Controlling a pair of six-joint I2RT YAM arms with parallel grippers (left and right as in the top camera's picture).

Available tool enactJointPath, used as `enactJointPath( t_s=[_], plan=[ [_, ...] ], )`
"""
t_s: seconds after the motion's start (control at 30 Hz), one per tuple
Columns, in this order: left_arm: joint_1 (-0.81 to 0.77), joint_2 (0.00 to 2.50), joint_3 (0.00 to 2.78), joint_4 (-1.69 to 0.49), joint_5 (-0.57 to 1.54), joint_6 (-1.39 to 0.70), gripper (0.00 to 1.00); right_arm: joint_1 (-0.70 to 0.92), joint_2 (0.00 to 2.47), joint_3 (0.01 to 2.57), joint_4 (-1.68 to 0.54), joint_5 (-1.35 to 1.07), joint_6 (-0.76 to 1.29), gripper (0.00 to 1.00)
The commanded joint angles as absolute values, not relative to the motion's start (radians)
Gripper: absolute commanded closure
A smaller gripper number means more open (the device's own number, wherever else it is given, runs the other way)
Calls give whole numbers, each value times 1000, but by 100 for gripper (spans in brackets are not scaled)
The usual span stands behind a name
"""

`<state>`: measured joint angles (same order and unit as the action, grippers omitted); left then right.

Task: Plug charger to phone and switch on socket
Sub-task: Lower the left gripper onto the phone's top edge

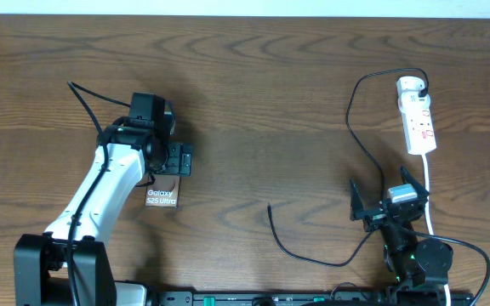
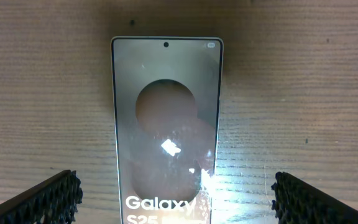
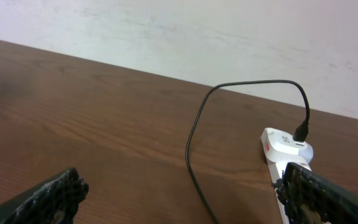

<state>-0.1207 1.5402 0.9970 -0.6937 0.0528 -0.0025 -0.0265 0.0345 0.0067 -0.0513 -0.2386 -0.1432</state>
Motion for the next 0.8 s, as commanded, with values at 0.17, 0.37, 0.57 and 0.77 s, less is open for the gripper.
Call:
enactJointPath(
  t_s=[0.17, 0.37, 0.57, 0.77],
  plan=[
    [-121, 1573, 998, -671, 44, 3, 2, -19, 34, 6, -56, -238, -151, 1],
    [-121, 1573, 998, -667, 43, 4, 2, -19, 34, 6, -56, -238, -151, 1],
    [-116, 1575, 992, -640, 43, 4, 2, -19, 34, 6, -56, -238, -151, 1],
    [-107, 1575, 976, -612, 43, 7, 2, -19, 34, 6, -56, -238, -151, 1]
  ],
)
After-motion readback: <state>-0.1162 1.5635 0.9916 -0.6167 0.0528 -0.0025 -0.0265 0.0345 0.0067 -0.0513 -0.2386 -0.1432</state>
